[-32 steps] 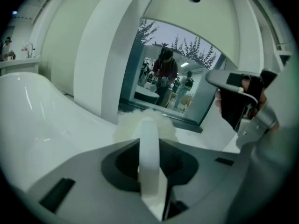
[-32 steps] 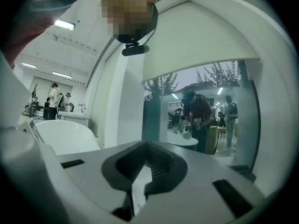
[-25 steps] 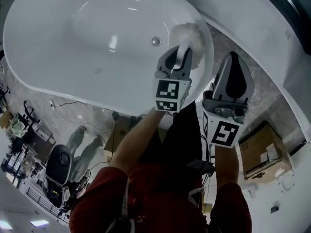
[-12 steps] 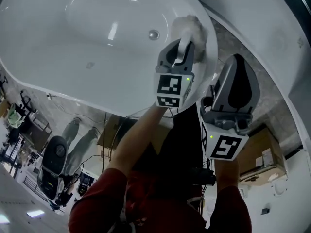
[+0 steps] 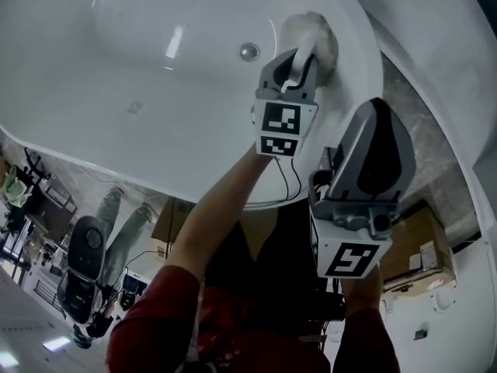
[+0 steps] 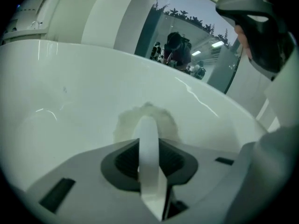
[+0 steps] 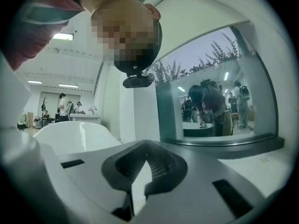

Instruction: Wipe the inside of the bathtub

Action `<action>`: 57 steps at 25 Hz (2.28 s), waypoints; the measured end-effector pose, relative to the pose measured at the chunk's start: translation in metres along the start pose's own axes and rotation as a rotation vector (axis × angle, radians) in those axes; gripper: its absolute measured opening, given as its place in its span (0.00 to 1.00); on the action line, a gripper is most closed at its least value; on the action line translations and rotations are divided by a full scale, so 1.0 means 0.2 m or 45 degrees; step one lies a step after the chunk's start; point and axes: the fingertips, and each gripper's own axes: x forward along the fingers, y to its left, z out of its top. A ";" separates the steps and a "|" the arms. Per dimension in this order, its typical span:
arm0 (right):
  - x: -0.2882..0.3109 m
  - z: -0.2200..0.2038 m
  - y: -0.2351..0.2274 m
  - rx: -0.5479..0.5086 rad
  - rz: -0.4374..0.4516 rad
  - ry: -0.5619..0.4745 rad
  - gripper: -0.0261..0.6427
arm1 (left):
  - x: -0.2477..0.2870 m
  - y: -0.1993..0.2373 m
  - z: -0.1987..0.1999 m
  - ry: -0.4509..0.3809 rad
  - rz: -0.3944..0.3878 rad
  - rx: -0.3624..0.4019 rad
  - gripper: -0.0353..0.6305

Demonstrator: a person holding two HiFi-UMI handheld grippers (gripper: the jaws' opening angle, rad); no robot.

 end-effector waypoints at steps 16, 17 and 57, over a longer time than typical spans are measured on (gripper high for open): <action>0.10 -0.39 0.12 -0.078 -0.069 0.105 0.06 | 0.47 0.47 -0.52 0.163 0.043 0.048 0.20; 0.10 -0.40 0.12 -0.080 -0.069 0.110 0.06 | 0.49 0.49 -0.54 0.169 0.050 0.050 0.20; -0.34 0.53 0.15 -0.286 -0.311 0.017 0.06 | -0.78 -0.21 0.10 0.139 -0.581 0.278 0.20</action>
